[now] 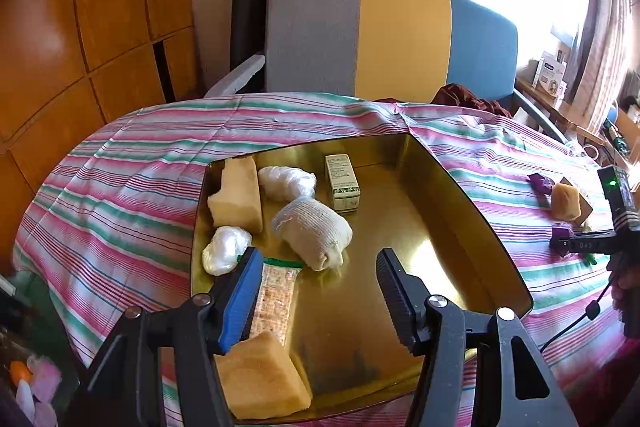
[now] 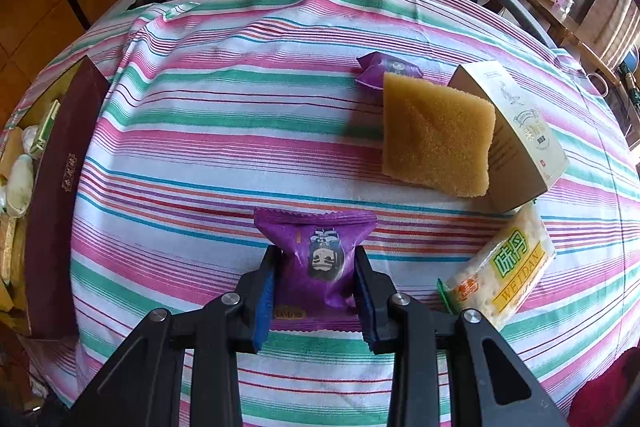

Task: Organize objects
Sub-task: 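Carry the purple snack packet toward the tray with the right gripper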

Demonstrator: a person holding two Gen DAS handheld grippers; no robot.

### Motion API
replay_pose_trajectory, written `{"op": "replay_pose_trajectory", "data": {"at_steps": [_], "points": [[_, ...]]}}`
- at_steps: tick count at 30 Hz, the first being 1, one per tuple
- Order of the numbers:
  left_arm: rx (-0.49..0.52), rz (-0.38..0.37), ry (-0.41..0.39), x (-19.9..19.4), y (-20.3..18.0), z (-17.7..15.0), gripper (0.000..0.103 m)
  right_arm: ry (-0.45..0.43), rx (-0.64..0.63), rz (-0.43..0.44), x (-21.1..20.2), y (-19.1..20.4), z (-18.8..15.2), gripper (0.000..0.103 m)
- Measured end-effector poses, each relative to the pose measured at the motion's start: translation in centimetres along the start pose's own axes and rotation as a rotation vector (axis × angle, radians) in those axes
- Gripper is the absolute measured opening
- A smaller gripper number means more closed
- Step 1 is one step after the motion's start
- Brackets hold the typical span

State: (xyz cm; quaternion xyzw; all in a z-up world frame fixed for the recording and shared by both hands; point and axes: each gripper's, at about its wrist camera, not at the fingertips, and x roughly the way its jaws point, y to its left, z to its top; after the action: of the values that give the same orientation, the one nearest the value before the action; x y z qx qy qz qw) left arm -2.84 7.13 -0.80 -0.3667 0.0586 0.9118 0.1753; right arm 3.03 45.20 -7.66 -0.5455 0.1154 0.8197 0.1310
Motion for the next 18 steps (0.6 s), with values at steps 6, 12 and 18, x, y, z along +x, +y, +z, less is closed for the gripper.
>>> {"op": "replay_pose_trajectory", "data": {"at_steps": [6,12,18], "points": [[-0.011,0.000,0.000,-0.3,0.5,-0.2,0.061,-0.069,-0.045,0.081,-2.7,3.9,1.0,0.034],[-0.026,-0.002,0.002,-0.3,1.0,-0.3,0.061,-0.136,-0.178,0.170,-5.6,10.6,1.9,0.034],[-0.040,0.002,0.007,-0.2,1.9,-0.6,0.061,-0.167,-0.287,0.250,-7.3,17.0,1.9,0.034]]}}
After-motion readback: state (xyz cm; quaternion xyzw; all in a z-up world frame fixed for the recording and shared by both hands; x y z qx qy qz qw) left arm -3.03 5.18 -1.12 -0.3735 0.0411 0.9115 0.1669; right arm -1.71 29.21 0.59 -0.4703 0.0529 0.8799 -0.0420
